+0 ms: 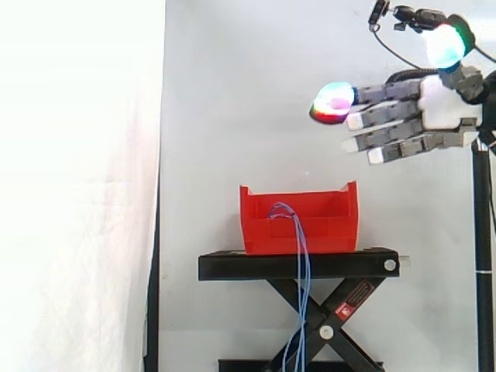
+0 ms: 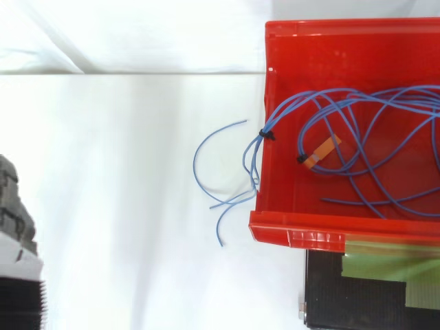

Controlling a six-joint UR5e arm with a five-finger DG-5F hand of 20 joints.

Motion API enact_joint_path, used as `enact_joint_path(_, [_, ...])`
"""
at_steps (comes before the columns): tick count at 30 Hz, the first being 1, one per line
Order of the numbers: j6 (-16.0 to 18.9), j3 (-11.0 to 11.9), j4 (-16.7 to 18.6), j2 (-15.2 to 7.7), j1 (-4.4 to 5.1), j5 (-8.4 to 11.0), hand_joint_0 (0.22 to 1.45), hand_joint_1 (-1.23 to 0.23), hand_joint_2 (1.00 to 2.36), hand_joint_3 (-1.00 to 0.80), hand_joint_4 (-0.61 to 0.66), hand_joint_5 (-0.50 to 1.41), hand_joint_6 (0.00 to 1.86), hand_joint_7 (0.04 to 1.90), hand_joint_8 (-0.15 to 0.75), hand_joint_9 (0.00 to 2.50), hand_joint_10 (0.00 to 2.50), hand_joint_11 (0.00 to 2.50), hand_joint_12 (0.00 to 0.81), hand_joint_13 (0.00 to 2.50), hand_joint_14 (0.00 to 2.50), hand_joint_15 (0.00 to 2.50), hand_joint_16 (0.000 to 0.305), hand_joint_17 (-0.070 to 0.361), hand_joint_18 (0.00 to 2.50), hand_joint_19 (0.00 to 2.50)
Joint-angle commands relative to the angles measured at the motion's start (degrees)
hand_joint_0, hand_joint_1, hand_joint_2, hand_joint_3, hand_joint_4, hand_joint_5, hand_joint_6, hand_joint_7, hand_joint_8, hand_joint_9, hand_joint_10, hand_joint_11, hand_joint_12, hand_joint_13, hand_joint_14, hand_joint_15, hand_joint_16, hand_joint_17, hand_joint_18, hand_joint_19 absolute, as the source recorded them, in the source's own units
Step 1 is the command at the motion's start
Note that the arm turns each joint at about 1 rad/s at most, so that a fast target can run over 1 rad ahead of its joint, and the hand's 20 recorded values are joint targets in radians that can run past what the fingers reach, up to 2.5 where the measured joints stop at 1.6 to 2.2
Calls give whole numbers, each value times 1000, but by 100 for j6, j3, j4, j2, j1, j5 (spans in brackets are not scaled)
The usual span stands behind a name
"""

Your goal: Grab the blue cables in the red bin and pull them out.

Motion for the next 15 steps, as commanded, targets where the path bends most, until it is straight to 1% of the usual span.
enact_joint_path(1, [85, -2, 346, -310, 23, 14, 756, -830, 1000, -1000, 156, 409, 10, 277, 237, 561, 12, 319, 330, 350, 10, 249, 46, 104, 348, 504])
enact_joint_path(2, [41, -2, 487, -363, 40, 14, 755, -831, 1000, -1000, 161, 422, 11, 291, 237, 570, 13, 331, 331, 350, 10, 250, 46, 104, 350, 504])
enact_joint_path(4, [-47, 7, 566, -451, 58, 32, 751, -847, 1000, -1000, 181, 484, 12, 350, 240, 587, 14, 365, 331, 348, 10, 251, 47, 105, 348, 494])
enact_joint_path(6, [-302, -2, 636, -460, 84, 111, 737, -872, 1000, -1000, 204, 545, 13, 416, 242, 593, 16, 378, 334, 342, 10, 252, 47, 106, 341, 491])
enact_joint_path(8, [-864, -2, 662, -460, 120, 278, 720, -895, 1000, -1000, 215, 570, 14, 449, 246, 593, 15, 394, 338, 341, 11, 254, 48, 108, 332, 489])
enact_joint_path(9, [-1409, 7, 662, -451, 137, 463, 706, -918, 1000, -1000, 219, 592, 13, 484, 248, 591, 17, 408, 340, 331, 10, 255, 48, 109, 328, 490])
enact_joint_path(11, [-1866, 7, 671, -451, 146, 550, 700, -934, 1000, -1000, 225, 617, 13, 506, 248, 586, 16, 415, 342, 322, 10, 258, 49, 110, 325, 489])
enact_joint_path(12, [-2420, -2, 698, -451, 155, 621, 692, -958, 1000, -1000, 230, 634, 13, 524, 251, 584, 16, 421, 344, 323, 10, 255, 49, 111, 325, 485])
enact_joint_path(13, [-2648, 7, 715, -451, 155, 621, 692, -964, 1000, -1000, 235, 639, 13, 528, 251, 584, 16, 422, 343, 321, 12, 257, 49, 111, 322, 485])
enact_joint_path(14, [-3079, -2, 750, -451, 155, 612, 687, -977, 1000, -1000, 233, 642, 12, 533, 252, 584, 17, 430, 344, 322, 10, 254, 49, 111, 323, 496])
enact_joint_path(15, [-3290, 7, 786, -451, 155, 612, 689, -981, 1000, -1000, 230, 643, 12, 530, 251, 583, 17, 438, 344, 322, 10, 258, 49, 111, 324, 496])
